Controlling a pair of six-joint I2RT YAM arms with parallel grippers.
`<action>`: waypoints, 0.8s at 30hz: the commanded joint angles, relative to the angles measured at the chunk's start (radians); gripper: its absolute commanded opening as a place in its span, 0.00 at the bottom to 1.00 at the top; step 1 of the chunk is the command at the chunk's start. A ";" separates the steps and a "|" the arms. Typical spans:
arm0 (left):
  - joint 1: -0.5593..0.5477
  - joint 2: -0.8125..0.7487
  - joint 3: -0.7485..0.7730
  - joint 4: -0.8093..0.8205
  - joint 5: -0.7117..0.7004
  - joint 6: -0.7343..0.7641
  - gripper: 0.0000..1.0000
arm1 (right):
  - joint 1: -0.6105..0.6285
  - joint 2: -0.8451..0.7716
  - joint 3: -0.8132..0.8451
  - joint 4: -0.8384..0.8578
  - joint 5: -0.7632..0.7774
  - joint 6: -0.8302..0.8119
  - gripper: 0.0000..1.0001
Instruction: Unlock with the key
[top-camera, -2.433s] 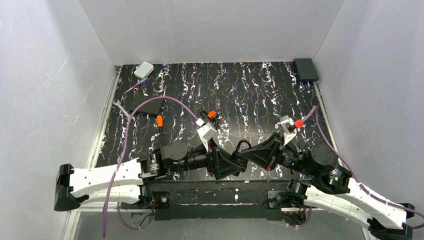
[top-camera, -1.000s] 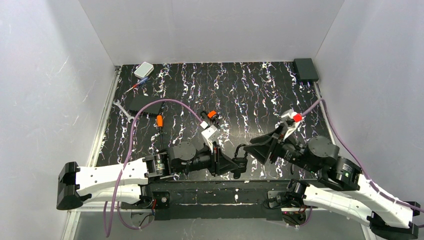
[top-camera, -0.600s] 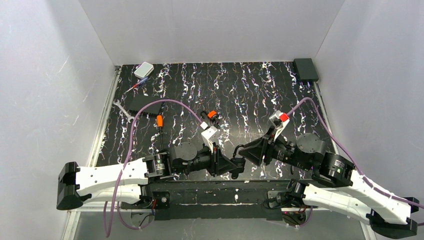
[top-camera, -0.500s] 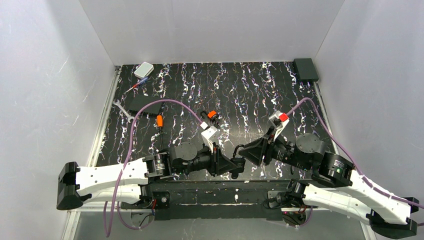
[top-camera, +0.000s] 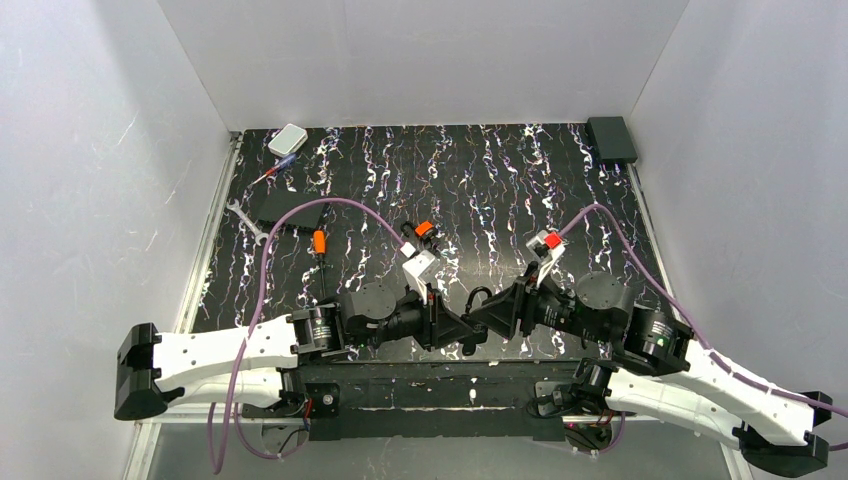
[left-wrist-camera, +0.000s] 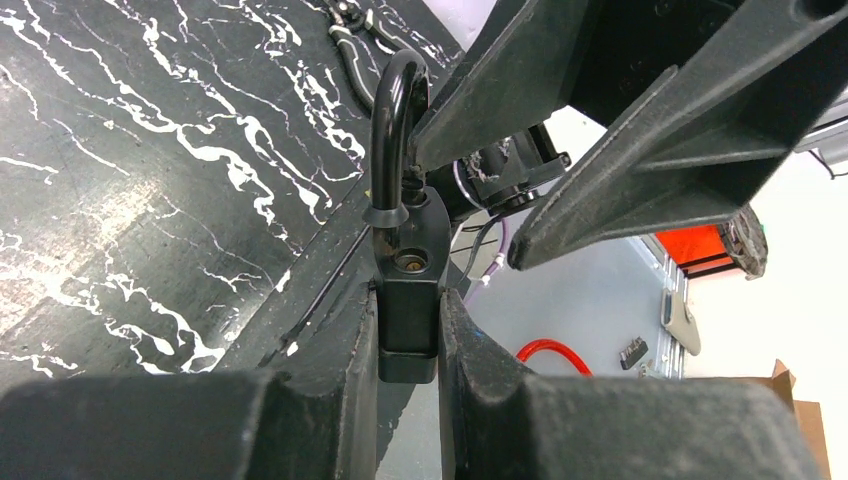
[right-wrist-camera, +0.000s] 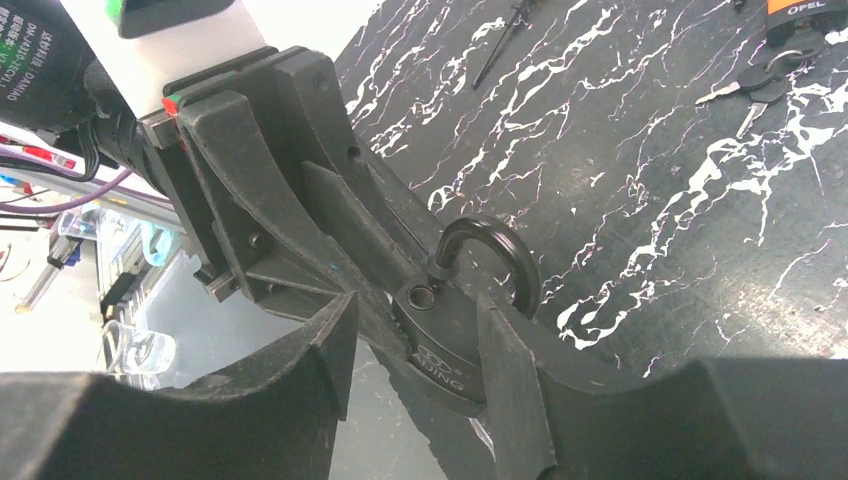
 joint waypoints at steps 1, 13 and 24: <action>0.005 -0.012 0.069 0.073 0.007 0.006 0.00 | 0.005 -0.003 -0.040 0.089 0.036 0.027 0.58; 0.005 -0.030 0.069 0.081 0.049 0.007 0.00 | 0.005 0.078 -0.047 0.145 0.111 -0.006 0.71; 0.005 -0.038 0.066 0.079 0.046 0.021 0.00 | 0.005 0.119 -0.039 0.095 0.144 0.028 0.68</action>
